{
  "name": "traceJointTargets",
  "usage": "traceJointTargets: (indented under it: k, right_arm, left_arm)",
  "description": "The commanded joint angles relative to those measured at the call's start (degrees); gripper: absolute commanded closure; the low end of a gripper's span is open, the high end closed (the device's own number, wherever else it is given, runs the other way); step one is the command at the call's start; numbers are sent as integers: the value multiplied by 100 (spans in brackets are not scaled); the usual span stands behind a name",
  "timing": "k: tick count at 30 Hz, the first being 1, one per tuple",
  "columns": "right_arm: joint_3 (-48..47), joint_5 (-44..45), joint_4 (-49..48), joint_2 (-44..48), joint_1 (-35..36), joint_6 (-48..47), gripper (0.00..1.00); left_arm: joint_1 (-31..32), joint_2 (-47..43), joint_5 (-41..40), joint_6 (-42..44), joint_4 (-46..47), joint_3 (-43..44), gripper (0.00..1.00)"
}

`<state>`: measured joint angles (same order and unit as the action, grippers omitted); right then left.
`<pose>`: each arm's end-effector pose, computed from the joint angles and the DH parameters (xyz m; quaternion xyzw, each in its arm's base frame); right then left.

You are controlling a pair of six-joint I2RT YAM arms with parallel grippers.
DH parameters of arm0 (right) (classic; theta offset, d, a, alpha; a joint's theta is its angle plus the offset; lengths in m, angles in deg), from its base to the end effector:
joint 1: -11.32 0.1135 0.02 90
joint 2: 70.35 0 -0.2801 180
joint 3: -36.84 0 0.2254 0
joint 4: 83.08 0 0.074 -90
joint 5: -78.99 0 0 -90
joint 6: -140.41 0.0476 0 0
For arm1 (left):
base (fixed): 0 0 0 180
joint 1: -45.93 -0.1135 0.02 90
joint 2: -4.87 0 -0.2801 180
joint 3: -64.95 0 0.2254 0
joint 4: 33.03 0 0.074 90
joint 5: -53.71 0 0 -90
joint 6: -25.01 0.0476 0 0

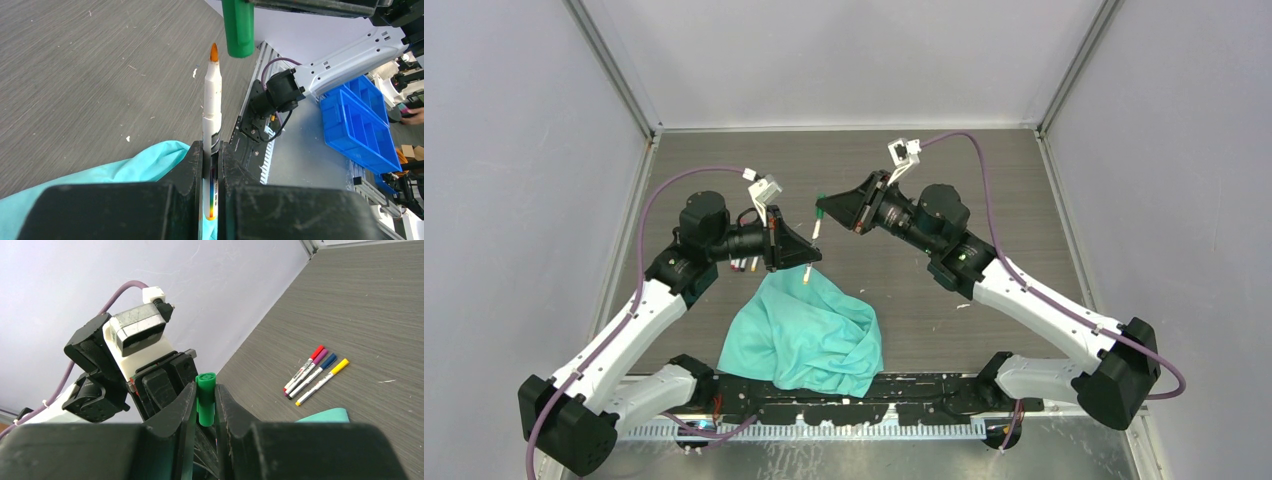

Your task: Insert the pens into the pen caps

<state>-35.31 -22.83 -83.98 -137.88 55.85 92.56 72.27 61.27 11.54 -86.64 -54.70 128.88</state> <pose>0.1768 0.1876 0.4021 -0.0901 0.6669 0.5558 0.4881 0.1557 -0.1164 0.3505 0.2785 0.7102 -0.5206 0.3833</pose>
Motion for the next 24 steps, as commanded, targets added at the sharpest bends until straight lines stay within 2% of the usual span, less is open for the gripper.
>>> traceJointTargets:
  k: [1,24]
  right_arm:
    - [-271,176,-414,63,14,-194,99]
    - [-408,210,-206,-108,25,-422,99]
  left_arm:
    - [-24,-110,149,29,272,33,100]
    - [-19,-161,192,24,316,20,100]
